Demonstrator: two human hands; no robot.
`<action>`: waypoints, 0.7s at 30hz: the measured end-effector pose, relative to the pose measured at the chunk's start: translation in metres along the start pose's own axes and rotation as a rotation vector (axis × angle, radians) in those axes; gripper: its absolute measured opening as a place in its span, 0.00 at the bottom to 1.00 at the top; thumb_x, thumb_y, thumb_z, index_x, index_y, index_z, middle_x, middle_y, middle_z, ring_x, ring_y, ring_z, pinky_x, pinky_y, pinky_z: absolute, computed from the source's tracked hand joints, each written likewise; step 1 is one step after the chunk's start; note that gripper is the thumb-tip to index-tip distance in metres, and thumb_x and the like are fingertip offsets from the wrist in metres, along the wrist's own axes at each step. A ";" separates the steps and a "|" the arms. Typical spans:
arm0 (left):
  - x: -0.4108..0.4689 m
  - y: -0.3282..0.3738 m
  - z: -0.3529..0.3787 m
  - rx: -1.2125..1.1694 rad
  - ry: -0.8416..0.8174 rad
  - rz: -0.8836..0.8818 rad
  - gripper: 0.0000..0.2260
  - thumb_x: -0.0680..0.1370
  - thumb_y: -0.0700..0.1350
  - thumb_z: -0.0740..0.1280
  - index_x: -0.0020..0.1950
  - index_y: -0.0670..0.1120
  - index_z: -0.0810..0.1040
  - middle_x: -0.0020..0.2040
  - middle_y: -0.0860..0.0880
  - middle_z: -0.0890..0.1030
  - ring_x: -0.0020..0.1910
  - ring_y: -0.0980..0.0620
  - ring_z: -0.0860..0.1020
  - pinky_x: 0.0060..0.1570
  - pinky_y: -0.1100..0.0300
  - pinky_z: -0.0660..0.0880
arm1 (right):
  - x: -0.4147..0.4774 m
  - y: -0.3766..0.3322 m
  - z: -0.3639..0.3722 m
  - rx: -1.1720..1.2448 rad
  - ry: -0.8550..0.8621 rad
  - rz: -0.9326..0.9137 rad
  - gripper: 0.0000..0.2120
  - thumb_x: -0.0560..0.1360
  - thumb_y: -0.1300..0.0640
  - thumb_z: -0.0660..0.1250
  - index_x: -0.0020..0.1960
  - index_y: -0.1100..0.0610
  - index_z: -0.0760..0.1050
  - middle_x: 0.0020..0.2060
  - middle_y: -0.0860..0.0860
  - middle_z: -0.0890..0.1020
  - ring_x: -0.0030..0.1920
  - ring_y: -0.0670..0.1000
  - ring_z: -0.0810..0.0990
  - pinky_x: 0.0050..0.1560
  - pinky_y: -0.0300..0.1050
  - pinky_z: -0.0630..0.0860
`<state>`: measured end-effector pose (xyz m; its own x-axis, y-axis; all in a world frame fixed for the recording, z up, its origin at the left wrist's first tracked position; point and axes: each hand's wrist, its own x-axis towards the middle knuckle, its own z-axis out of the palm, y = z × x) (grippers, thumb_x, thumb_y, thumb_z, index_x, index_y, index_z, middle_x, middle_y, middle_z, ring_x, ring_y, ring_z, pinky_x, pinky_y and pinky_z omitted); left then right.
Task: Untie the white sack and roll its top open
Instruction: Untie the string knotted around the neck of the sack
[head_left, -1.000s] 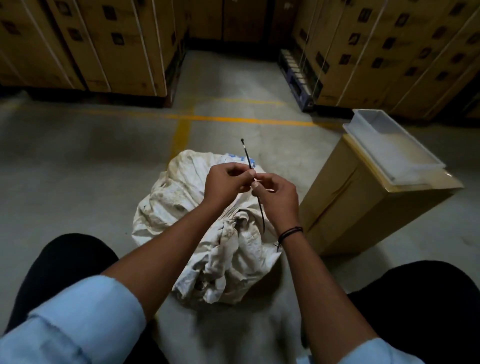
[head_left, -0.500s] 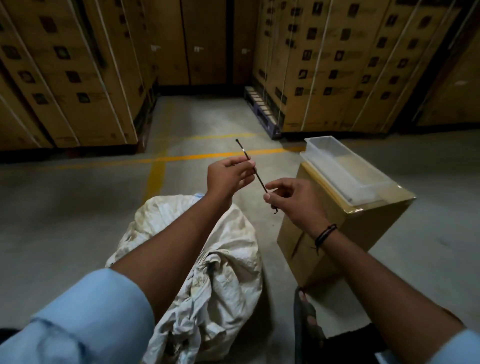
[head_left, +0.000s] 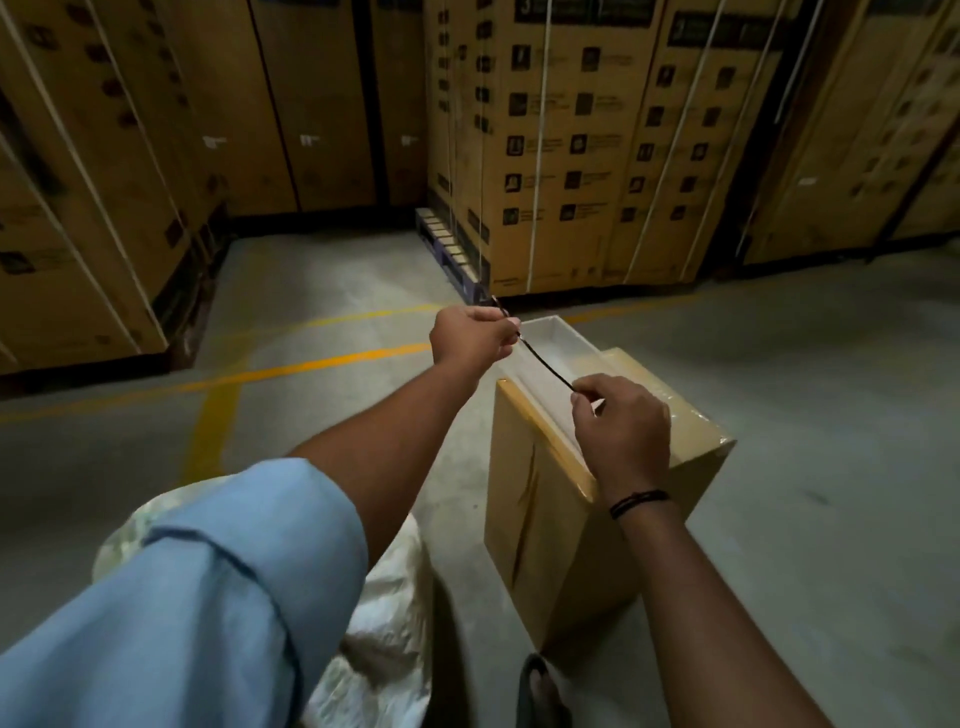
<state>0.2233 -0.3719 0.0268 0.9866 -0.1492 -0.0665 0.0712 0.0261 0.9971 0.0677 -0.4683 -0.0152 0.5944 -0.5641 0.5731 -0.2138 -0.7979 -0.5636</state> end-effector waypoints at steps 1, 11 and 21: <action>0.006 -0.005 0.011 0.070 0.011 0.018 0.08 0.72 0.40 0.80 0.48 0.41 0.84 0.44 0.42 0.86 0.43 0.47 0.87 0.48 0.51 0.85 | 0.005 0.005 0.002 -0.036 0.018 0.032 0.06 0.77 0.56 0.70 0.52 0.52 0.85 0.46 0.49 0.87 0.48 0.51 0.82 0.58 0.52 0.75; 0.047 -0.037 0.059 0.540 -0.075 0.176 0.08 0.69 0.50 0.81 0.46 0.50 0.88 0.44 0.52 0.87 0.46 0.53 0.84 0.53 0.51 0.83 | 0.026 0.022 0.015 -0.218 0.001 0.221 0.07 0.78 0.55 0.68 0.52 0.50 0.85 0.44 0.49 0.86 0.53 0.54 0.77 0.57 0.52 0.66; 0.045 -0.053 0.055 0.699 -0.077 0.336 0.25 0.69 0.50 0.82 0.64 0.46 0.83 0.52 0.50 0.86 0.49 0.54 0.83 0.53 0.58 0.80 | 0.024 0.018 0.029 -0.368 -0.075 0.268 0.09 0.78 0.54 0.67 0.53 0.51 0.85 0.44 0.52 0.86 0.55 0.56 0.75 0.56 0.54 0.65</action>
<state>0.2555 -0.4345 -0.0274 0.9239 -0.3129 0.2204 -0.3644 -0.5432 0.7564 0.1006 -0.4901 -0.0294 0.5320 -0.7549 0.3835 -0.6207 -0.6558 -0.4297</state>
